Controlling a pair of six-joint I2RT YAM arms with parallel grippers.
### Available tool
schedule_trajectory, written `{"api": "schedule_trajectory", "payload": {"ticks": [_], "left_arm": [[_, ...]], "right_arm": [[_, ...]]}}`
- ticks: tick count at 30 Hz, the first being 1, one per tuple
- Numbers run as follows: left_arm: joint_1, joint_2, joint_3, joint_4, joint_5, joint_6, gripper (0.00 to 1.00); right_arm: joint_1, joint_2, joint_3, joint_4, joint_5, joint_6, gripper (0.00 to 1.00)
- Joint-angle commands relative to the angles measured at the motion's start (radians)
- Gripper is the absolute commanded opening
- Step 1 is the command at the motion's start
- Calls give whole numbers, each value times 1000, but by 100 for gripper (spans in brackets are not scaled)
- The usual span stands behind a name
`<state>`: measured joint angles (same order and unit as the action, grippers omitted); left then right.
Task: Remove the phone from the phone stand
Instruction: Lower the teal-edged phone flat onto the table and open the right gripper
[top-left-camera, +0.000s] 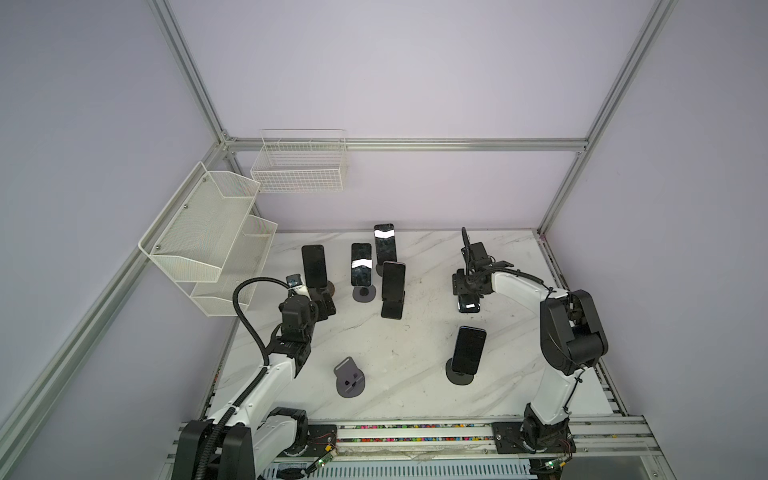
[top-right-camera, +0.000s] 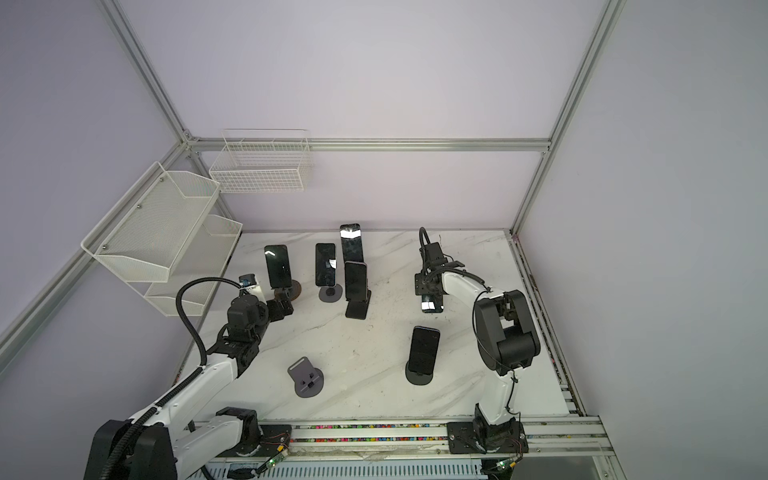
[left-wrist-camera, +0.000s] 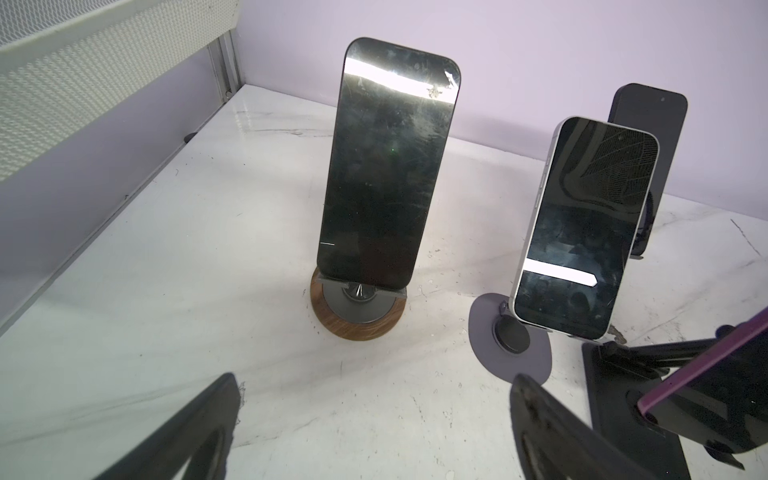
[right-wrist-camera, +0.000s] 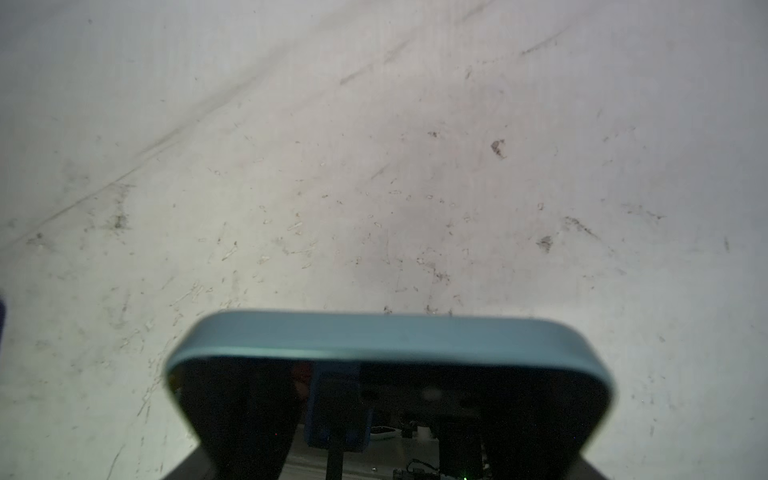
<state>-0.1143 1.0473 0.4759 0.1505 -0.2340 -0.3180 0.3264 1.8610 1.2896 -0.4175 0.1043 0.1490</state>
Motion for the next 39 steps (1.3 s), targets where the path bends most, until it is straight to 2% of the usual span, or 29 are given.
{"api": "schedule_trajectory", "payload": {"ticks": [1, 4, 14, 24, 39], "left_arm": [[-4, 2, -22, 48, -39, 7, 100], [-4, 5, -17, 32, -85, -16, 99], [-5, 24, -6, 34, -109, -25, 100], [-4, 18, -12, 38, -111, -32, 100], [-4, 2, -14, 17, -111, -32, 99]], "right_arm": [[1, 38, -1, 15, 27, -10, 72], [0, 49, -14, 38, 46, -3, 73], [-1, 65, -105, 173, 116, 47, 74], [-3, 125, -84, 171, 114, 43, 78], [-10, 118, -110, 189, 128, 44, 81]]}}
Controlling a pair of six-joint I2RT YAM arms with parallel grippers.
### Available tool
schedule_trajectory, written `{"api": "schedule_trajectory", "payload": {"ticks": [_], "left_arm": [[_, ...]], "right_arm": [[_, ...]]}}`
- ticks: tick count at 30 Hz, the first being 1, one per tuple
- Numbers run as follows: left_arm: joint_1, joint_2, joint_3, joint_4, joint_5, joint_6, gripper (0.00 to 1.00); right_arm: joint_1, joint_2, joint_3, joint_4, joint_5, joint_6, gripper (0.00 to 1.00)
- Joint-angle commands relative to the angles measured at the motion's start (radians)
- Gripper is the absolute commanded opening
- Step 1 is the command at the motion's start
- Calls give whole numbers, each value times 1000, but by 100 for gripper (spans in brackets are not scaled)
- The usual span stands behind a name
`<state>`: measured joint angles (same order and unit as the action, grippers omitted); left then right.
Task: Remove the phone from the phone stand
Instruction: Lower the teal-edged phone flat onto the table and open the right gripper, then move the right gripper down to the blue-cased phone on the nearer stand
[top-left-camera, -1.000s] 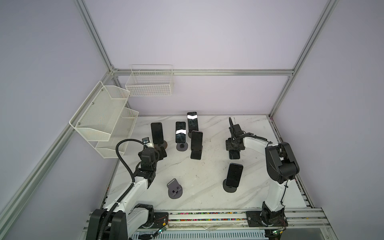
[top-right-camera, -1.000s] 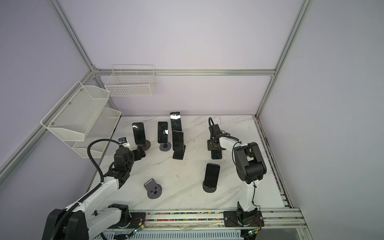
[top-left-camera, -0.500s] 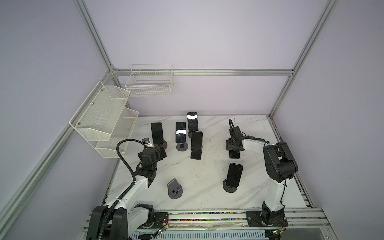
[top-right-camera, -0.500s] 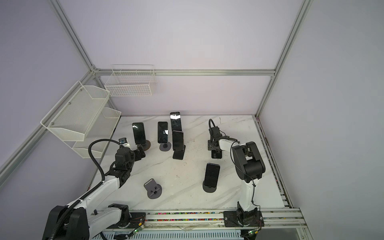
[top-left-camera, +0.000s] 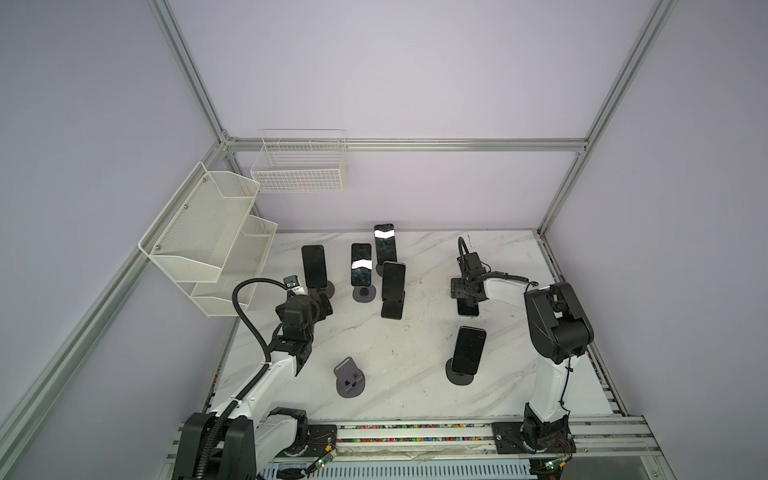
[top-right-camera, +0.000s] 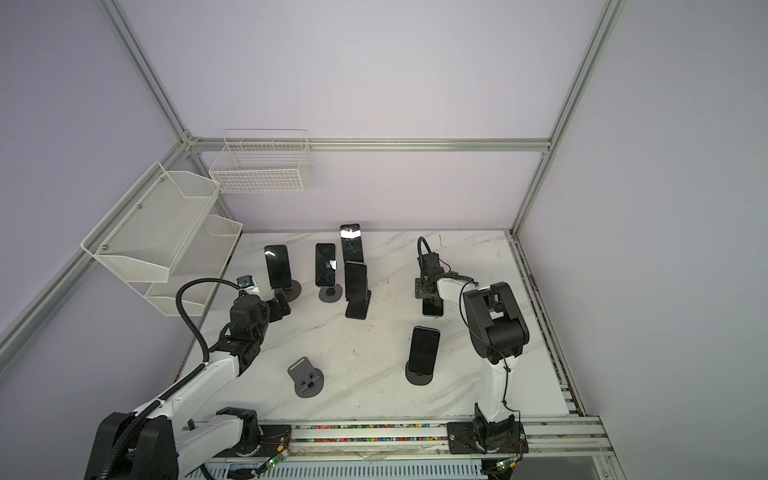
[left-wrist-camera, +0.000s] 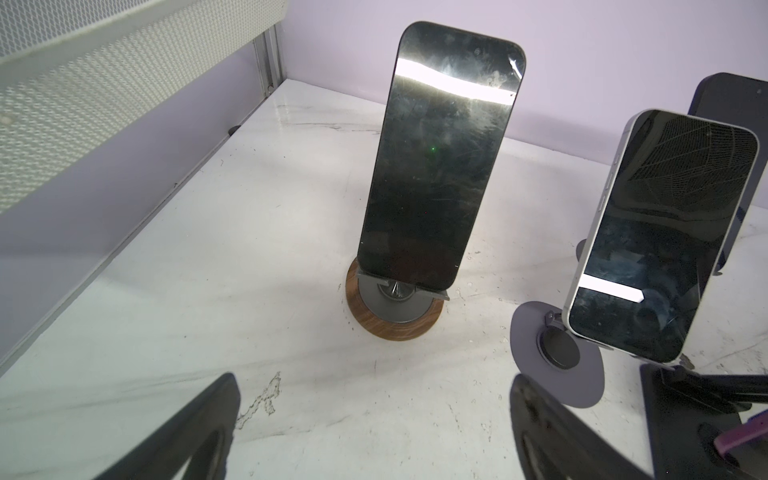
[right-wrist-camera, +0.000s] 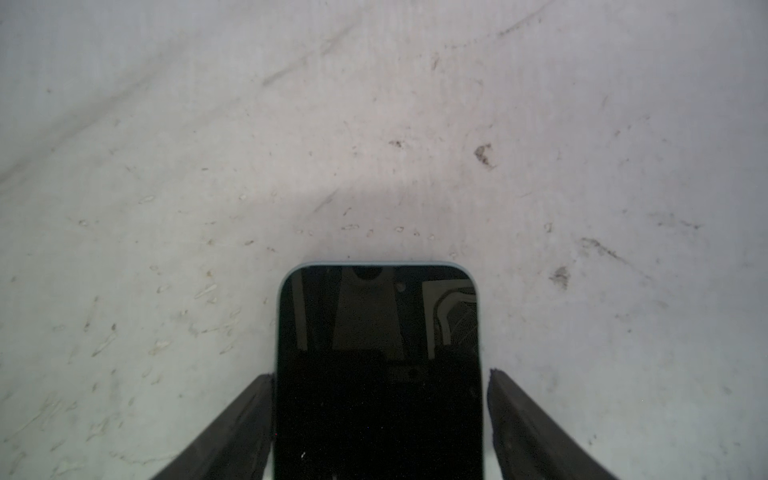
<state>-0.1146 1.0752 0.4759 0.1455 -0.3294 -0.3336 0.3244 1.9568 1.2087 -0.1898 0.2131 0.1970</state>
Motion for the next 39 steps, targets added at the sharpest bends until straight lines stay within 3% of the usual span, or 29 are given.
{"api": "schedule_trajectory", "payload": {"ticks": [1, 4, 13, 21, 24, 29, 39], "left_arm": [[-3, -26, -15, 20, -16, -16, 100], [-4, -26, -14, 19, -18, -16, 100], [-3, -16, -5, 15, 11, -4, 100], [-5, -20, -9, 19, 38, 5, 100], [-5, -18, -8, 19, 36, 7, 100], [-5, -11, -2, 16, 36, 8, 99], [-7, -25, -11, 17, 38, 8, 100]], "right_arm": [[-10, 15, -29, -35, 11, -3, 81], [-8, -36, -32, -9, -24, -6, 82], [0, -287, 35, -36, 16, 23, 84], [118, -566, 0, -139, 98, 137, 89], [221, -643, -5, -220, 186, 169, 97], [316, -688, 31, -440, 233, 295, 97], [336, -752, 24, -735, 106, 420, 97]]}}
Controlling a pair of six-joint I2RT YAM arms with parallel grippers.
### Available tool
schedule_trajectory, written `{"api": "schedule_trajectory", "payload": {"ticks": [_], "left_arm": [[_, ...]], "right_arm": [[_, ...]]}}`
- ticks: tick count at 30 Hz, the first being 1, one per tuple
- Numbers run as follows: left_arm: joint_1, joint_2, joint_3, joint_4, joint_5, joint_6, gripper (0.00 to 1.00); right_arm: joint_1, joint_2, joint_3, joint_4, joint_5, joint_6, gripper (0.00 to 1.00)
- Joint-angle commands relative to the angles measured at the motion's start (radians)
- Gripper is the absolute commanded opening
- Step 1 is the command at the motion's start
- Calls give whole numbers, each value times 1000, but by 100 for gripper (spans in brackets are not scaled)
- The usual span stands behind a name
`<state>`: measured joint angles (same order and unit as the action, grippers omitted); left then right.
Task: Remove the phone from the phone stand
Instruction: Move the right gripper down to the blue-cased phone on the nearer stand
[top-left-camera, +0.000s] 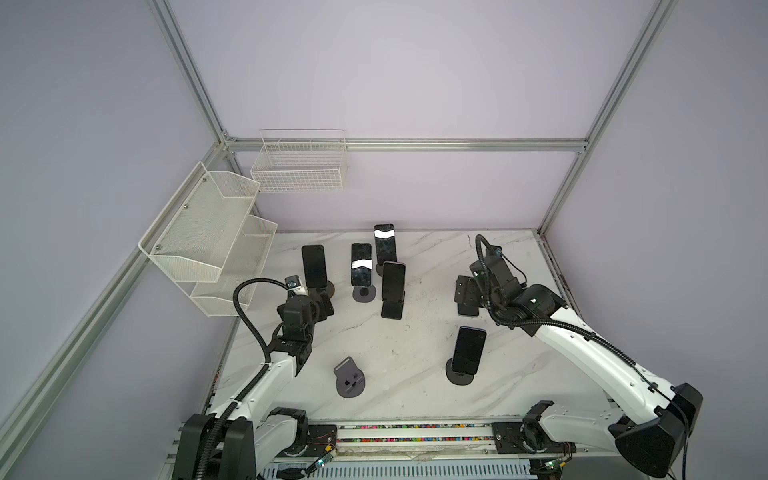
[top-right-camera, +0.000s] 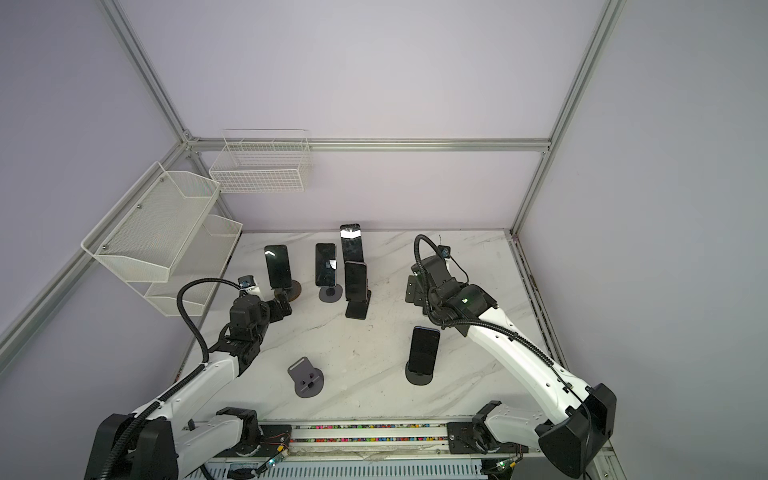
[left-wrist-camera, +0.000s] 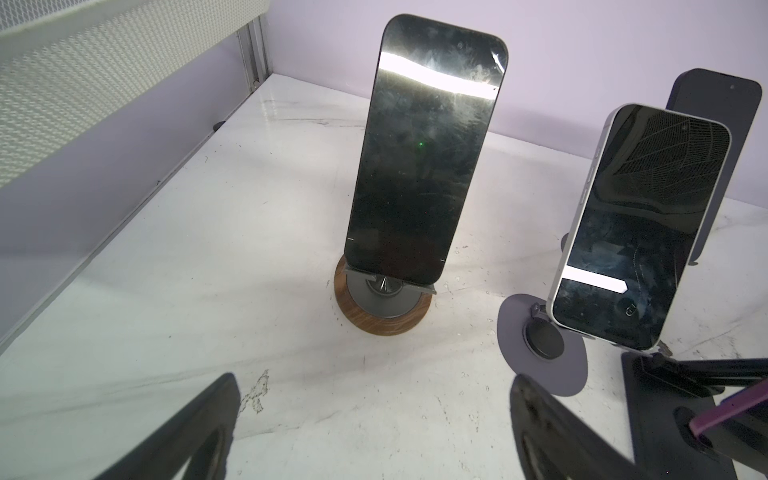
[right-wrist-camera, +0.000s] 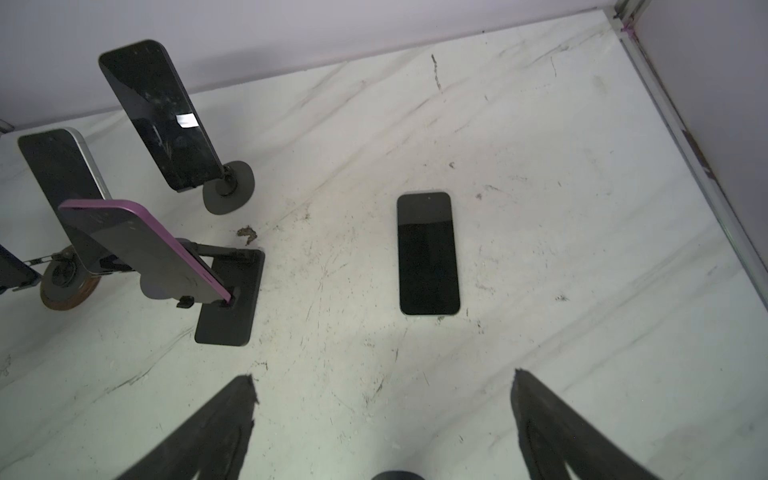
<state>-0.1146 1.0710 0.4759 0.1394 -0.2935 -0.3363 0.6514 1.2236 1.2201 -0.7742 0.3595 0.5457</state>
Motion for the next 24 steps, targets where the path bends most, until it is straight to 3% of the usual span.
{"api": "schedule_trajectory", "payload": {"ticks": [1, 12, 24], "left_arm": [[-6, -20, -10, 22, 3, 10, 100], [-7, -32, -12, 3, -7, 2, 100], [-6, -25, -8, -3, -10, 1, 100]], "right_arm": [[10, -26, 6, -165, -70, 82, 97], [64, -31, -66, -293, -219, 227, 97], [148, -49, -149, -241, -204, 361, 97]]}}
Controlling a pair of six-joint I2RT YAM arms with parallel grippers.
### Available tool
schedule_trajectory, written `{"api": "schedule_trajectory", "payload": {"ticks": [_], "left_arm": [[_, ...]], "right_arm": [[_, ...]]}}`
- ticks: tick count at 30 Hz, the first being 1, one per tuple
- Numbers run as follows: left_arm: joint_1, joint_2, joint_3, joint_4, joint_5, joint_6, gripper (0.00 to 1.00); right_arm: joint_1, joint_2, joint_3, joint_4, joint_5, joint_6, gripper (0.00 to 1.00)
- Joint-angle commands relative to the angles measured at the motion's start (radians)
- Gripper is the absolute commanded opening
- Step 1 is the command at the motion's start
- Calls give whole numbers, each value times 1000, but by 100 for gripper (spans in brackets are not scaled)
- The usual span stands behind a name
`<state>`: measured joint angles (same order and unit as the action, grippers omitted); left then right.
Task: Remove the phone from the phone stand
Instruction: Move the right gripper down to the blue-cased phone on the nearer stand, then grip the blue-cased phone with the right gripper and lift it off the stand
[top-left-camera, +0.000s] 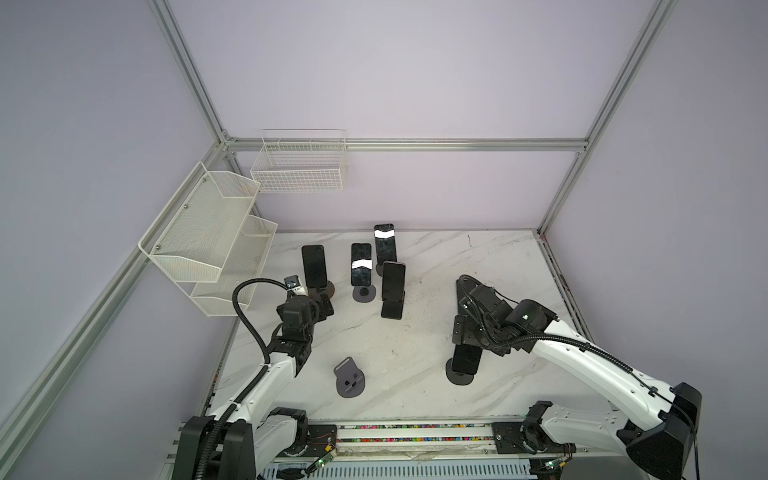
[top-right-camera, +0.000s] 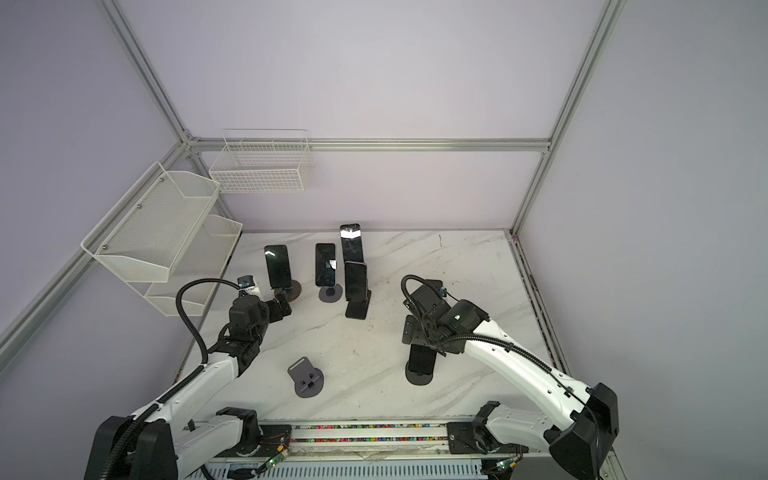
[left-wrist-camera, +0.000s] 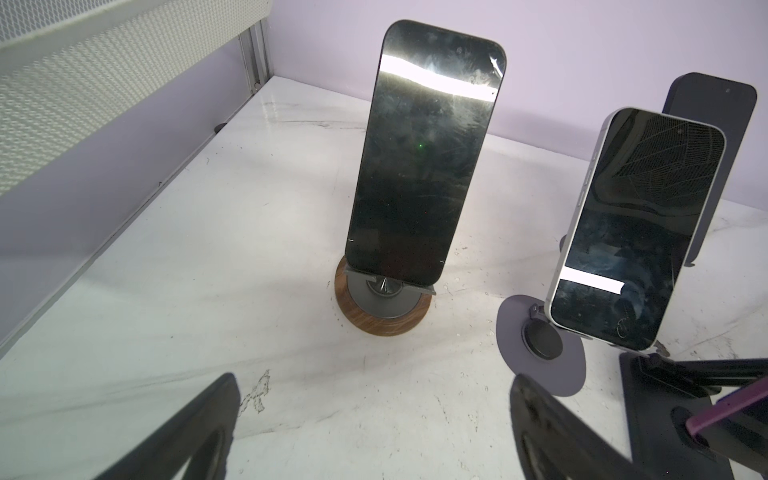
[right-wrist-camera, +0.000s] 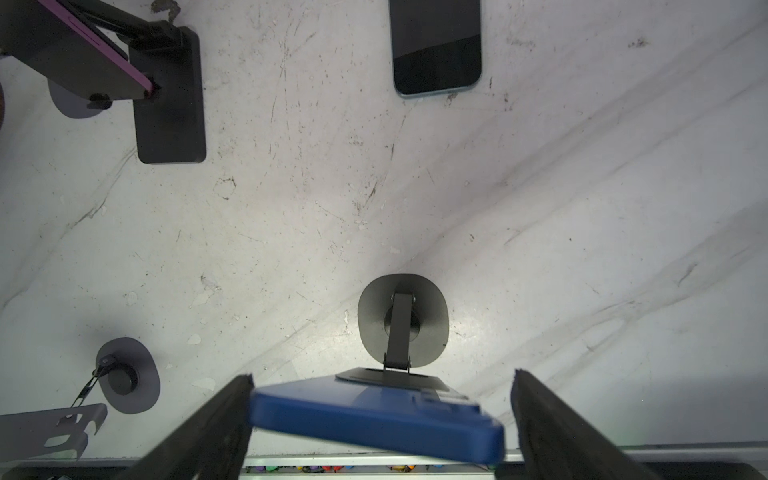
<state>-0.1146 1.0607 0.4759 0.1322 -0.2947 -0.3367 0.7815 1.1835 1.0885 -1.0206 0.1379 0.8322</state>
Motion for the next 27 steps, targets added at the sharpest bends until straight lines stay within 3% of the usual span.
{"api": "schedule_trajectory", "payload": {"ticks": [1, 15, 19, 27], "left_arm": [[-7, -15, -7, 5, -9, 0, 100], [-7, -4, 1, -3, -11, -1, 100], [-7, -7, -1, -3, -11, -1, 100], [-7, -4, 1, -5, -11, -1, 100]], "right_arm": [[24, -7, -24, 13, 28, 88, 95], [197, 48, -88, 77, 220, 328, 88], [213, 75, -96, 42, 294, 333, 87], [214, 38, -164, 57, 333, 337, 86]]}}
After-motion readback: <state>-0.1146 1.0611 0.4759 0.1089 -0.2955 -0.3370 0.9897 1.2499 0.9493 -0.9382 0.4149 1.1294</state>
